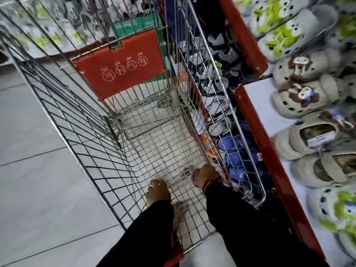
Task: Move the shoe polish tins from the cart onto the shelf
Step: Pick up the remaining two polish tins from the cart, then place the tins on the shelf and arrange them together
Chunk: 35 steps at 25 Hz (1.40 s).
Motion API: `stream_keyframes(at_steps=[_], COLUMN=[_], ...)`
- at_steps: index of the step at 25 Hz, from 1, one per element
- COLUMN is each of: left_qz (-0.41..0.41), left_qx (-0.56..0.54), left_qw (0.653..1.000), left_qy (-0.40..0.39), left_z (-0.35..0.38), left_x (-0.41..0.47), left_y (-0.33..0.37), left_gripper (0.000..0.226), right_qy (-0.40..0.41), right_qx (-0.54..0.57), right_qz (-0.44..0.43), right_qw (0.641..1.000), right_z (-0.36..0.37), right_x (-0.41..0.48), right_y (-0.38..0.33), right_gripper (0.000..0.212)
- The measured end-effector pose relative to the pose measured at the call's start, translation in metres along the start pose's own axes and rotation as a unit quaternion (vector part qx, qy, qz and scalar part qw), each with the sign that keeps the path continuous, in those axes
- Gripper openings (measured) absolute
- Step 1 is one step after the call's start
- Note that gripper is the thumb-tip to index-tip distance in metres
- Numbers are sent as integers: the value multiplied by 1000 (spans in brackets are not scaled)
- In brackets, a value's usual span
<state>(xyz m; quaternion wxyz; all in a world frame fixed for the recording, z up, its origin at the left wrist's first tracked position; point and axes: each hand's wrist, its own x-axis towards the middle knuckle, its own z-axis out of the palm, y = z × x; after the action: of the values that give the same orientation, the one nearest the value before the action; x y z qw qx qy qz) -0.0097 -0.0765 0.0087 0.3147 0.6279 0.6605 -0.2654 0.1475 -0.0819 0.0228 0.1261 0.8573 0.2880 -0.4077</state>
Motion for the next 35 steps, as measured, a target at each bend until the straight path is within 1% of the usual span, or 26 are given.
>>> stream_keyframes(at_steps=[1, 2, 4, 5, 6, 7, 8, 9, 10, 11, 12, 13, 14, 16, 17, 18, 19, 21, 22, 24, 27, 31, 34, 35], left_qz=[-6, -20, -40, -53, -64, -68, -62, -55, -51, -56, -57, -57, -49, -15, -1, 10, 28, 82, 115, 181, 268, 366, 442, 471], left_qx=[-15, -29, -46, -60, -77, -94, -110, -129, -166, -208, -256, -304, -341, -407, -454, -501, -525, -536, -547, -571, -553, -534, -489, -475], left_qw=[1000, 999, 998, 997, 995, 993, 992, 990, 984, 976, 964, 949, 936, 909, 887, 861, 846, 837, 826, 799, 788, 762, 751, 740], left_qy=[2, -3, 4, 6, 8, 18, 30, 27, 30, 34, 46, 57, 68, 85, 88, 87, 84, 78, 79, 55, 25, -17, -51, -66], left_z=[-2, -3, -7, -15, -22, -29, -35, -45, -56, -64, -72, -81, -88, -99, -102, -107, -115, -133, -139, -155, -168, -179, -176, -172], left_x=[-2, -4, -8, -13, -17, -22, -24, -29, -36, -41, -48, -61, -74, -105, -121, -141, -160, -211, -235, -283, -349, -428, -489, -507], left_y=[-1, -2, -3, 0, 1, 1, 1, 2, 4, 5, 6, 8, 10, 12, 13, 15, 18, 28, 34, 47, 70, 114, 154, 169], left_gripper=[43, 45, 45, 44, 44, 47, 50, 51, 50, 49, 48, 46, 45, 45, 47, 47, 43, 28, 24, 20, 17, 16, 16, 16], right_qy=[3, 6, -7, -14, -45, -53, -51, -41, -16, -9, -15, -13, -19, -10, -11, -8, -1, 22, 36, 74, 140, 235, 323, 352], right_qx=[8, 7, 21, 58, 86, 103, 127, 167, 188, 219, 282, 333, 375, 462, 506, 548, 579, 628, 649, 679, 701, 715, 707, 701], right_qz=[4, 14, 12, 6, -2, -31, -32, 1, 8, -1, -8, -25, -43, -42, -49, -58, -68, -92, -101, -123, -144, -161, -153, -146], right_qw=[1000, 1000, 1000, 998, 995, 993, 990, 985, 982, 976, 959, 943, 926, 886, 861, 834, 813, 773, 753, 720, 684, 638, 611, 603], right_z=[2, 3, -2, -5, -11, -21, -27, -23, -28, -33, -36, -40, -57, -82, -93, -103, -111, -129, -139, -160, -183, -208, -217, -218], right_x=[3, 5, 2, 3, 0, -10, -15, -9, -16, -23, -22, -26, -52, -98, -121, -145, -161, -204, -228, -277, -345, -429, -486, -502], right_y=[0, -1, 1, 0, -4, -7, -6, -1, 2, 5, 11, 19, 23, 36, 44, 55, 64, 92, 107, 140, 196, 268, 327, 348], right_gripper=[56, 57, 68, 65, 56, 49, 46, 46, 47, 46, 45, 41, 31, 14, 10, 9, 10, 12, 12, 14, 9, 17, 17, 15])
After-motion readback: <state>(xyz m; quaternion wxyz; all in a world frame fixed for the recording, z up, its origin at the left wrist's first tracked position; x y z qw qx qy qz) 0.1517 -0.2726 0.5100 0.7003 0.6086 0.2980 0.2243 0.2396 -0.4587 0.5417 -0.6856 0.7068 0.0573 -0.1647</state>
